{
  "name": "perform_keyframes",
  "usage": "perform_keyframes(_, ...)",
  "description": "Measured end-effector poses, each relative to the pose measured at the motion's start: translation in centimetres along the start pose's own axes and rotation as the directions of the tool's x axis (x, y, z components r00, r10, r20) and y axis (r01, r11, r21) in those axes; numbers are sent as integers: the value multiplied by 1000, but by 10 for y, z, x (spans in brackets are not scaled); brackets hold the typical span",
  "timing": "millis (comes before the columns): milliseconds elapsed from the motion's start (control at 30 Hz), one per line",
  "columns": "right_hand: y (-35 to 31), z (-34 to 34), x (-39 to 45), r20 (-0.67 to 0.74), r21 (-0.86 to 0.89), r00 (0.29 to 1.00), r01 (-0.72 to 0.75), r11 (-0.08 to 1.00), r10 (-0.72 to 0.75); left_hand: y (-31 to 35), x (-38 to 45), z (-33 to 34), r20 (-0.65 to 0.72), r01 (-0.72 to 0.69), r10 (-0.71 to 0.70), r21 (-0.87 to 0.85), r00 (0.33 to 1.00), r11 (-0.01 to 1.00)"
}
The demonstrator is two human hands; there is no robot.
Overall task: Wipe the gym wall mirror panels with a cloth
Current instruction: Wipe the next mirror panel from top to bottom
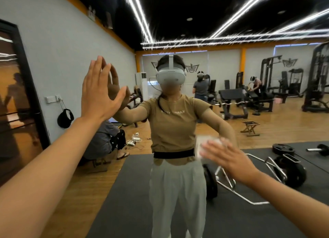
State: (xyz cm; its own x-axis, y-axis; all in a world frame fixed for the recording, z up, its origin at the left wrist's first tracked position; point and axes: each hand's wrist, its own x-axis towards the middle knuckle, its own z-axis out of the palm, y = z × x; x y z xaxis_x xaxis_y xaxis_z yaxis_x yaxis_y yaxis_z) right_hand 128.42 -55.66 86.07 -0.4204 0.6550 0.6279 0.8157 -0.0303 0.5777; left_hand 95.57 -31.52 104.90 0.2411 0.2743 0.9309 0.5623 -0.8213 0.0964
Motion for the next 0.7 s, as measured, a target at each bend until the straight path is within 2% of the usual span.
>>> perform_keyframes(67,27,-25,38,-165,58,963,-208,976,214,0,1,0,-8,15,-15,-17,1000,1000)
perform_keyframes(133,51,-50,71,-309,128,861,-384,915,404,1,1,2,-18,26,-26,-28,999,999)
perform_keyframes(200,66,-64,90,-386,204,758,-486,850,526,3,0,3,-27,41,-42,-33,999,999)
perform_keyframes(233,67,-63,91,-401,217,732,-509,833,551,4,-1,4,-32,48,-50,-35,998,998)
perform_keyframes(300,55,-50,79,-410,220,715,-526,822,567,7,-1,4,-41,60,-61,-35,997,998)
perform_keyframes(367,31,-26,46,-376,214,738,-519,828,560,9,-1,5,-41,59,-61,-33,997,998)
perform_keyframes(467,-15,4,-16,-248,210,785,-528,823,568,8,-1,5,-35,55,-56,-30,998,998)
perform_keyframes(533,-39,14,-45,-173,218,781,-564,797,600,7,-2,5,-29,54,-55,-26,998,998)
perform_keyframes(633,-41,14,-51,-138,238,770,-585,776,623,8,-1,5,-27,63,-63,-22,998,998)
perform_keyframes(700,-20,4,-30,-170,252,750,-593,764,639,10,-1,6,-23,67,-67,-20,997,998)
